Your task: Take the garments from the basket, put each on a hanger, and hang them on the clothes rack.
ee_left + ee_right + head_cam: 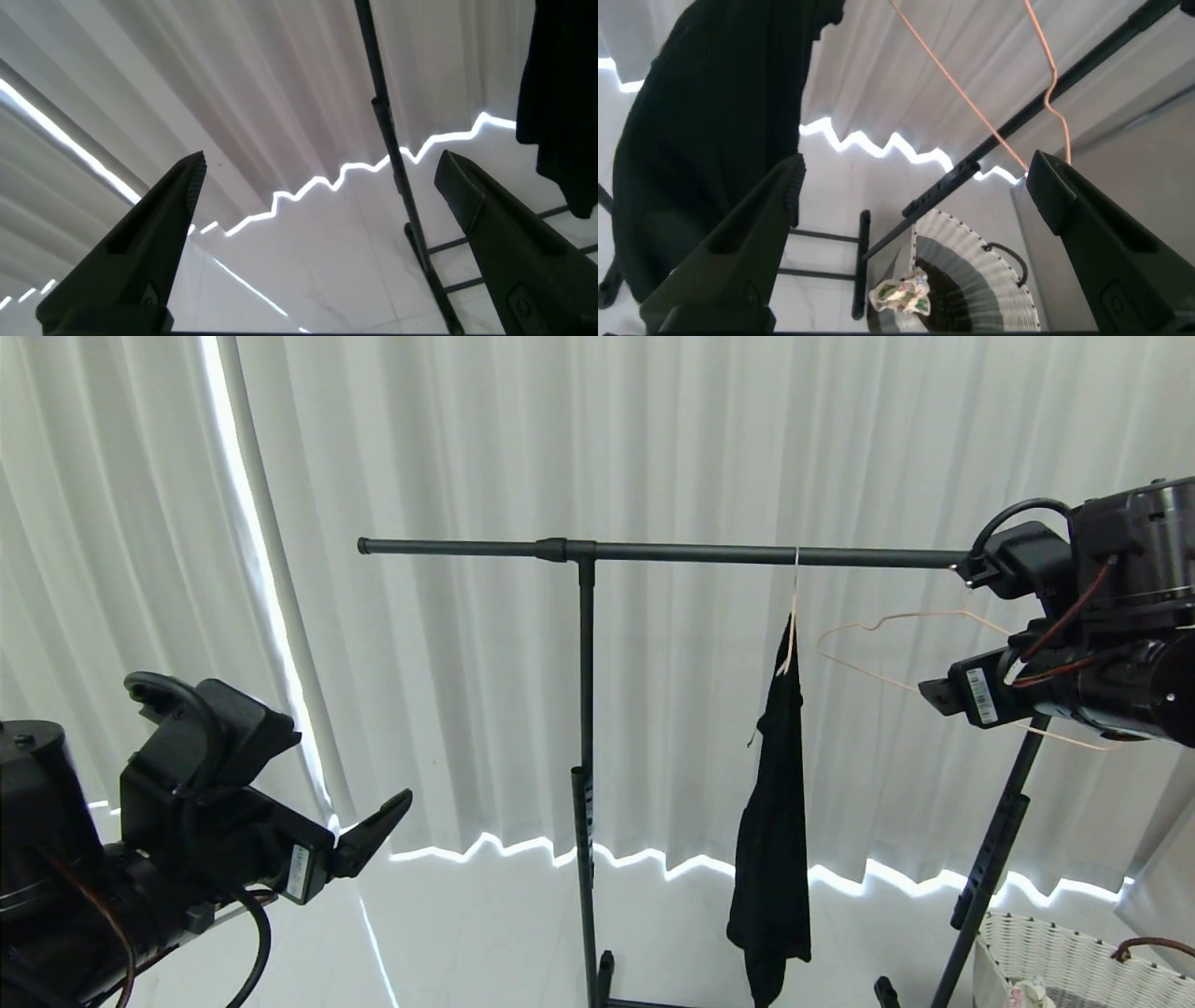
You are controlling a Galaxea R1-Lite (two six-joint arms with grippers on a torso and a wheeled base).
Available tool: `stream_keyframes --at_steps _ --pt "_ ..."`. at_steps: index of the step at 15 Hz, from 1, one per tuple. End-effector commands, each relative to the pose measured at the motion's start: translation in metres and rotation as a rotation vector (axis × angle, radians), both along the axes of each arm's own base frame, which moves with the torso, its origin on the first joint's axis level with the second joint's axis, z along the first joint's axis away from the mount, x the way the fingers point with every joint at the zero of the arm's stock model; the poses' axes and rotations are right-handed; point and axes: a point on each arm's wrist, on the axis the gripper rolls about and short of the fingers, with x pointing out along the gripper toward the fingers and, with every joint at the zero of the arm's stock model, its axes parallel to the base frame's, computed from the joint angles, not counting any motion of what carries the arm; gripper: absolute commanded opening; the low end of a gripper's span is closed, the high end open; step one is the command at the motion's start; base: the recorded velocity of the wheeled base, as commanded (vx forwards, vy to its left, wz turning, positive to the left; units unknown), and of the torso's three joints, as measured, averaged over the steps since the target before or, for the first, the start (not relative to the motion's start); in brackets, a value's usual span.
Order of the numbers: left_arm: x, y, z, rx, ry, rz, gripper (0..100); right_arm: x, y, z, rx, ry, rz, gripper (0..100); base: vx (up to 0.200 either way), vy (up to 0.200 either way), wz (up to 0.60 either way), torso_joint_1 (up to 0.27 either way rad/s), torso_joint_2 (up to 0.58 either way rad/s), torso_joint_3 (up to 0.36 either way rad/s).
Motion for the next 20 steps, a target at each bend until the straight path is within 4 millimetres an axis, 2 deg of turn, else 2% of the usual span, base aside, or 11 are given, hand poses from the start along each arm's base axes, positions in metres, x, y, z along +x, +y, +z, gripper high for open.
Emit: stream_keyframes --at_steps 1,12,16,20 --pt "0.0 0.001 0.0 -0.001 0.0 0.004 100 -0.001 0.0 0.001 0.001 -0.002 0.0 100 0.0 0.0 0.0 -0.168 0.39 0.222" --pt "0.003 0.005 0.002 0.003 -0.025 0.048 100 0.0 -0.007 0.002 0.002 -0.006 -0.026 100 0.0 0.0 0.0 -0.187 0.47 0.278" --pt "0.003 0.005 0.002 0.003 -0.025 0.046 100 -0.007 -0.023 -0.007 -0.005 0.012 -0.071 100 0.0 0.0 0.0 -0.148 0.46 0.303" --pt "0.003 0.004 0.002 0.006 -0.022 0.044 100 -0.007 -0.031 -0.017 0.017 -0.043 -0.095 100 0.0 0.0 0.0 -0.018 0.1 0.069"
